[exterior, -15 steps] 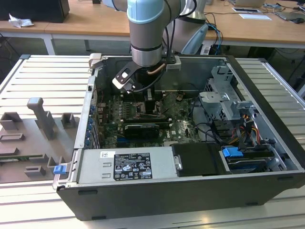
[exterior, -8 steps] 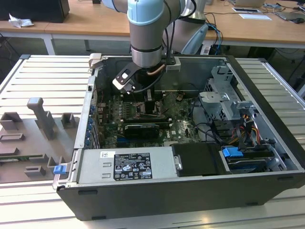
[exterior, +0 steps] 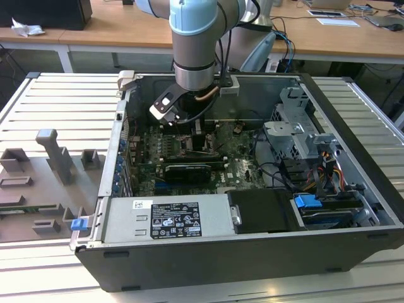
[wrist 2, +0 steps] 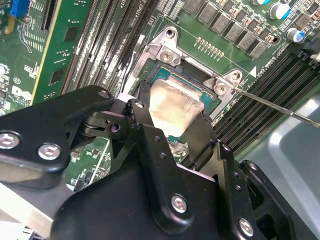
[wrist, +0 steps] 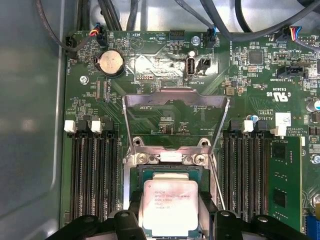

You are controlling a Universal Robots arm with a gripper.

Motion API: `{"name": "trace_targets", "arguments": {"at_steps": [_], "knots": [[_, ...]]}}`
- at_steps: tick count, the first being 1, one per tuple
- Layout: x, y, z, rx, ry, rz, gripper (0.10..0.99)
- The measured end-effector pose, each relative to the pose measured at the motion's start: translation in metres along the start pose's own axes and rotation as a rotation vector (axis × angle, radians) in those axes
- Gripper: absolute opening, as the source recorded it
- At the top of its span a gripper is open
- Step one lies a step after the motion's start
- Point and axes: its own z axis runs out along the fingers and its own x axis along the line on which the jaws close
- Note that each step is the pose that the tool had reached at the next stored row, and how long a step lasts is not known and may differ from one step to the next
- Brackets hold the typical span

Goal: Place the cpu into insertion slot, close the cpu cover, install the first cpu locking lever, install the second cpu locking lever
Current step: 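Place the cpu into insertion slot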

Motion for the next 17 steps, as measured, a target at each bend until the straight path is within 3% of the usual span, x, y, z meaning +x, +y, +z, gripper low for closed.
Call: {"name": "trace_targets", "arguments": {"at_steps": [4, 5, 17], "knots": [[0.0000, 0.0000, 0.0003, 0.000, 0.0001, 0.000, 0.541], [0.0000, 0.0000, 0.0003, 0.000, 0.0000, 0.000, 0.604], [0.0001, 0.0008, -0.0107, 0.000, 0.0000, 0.000, 0.592]]}}
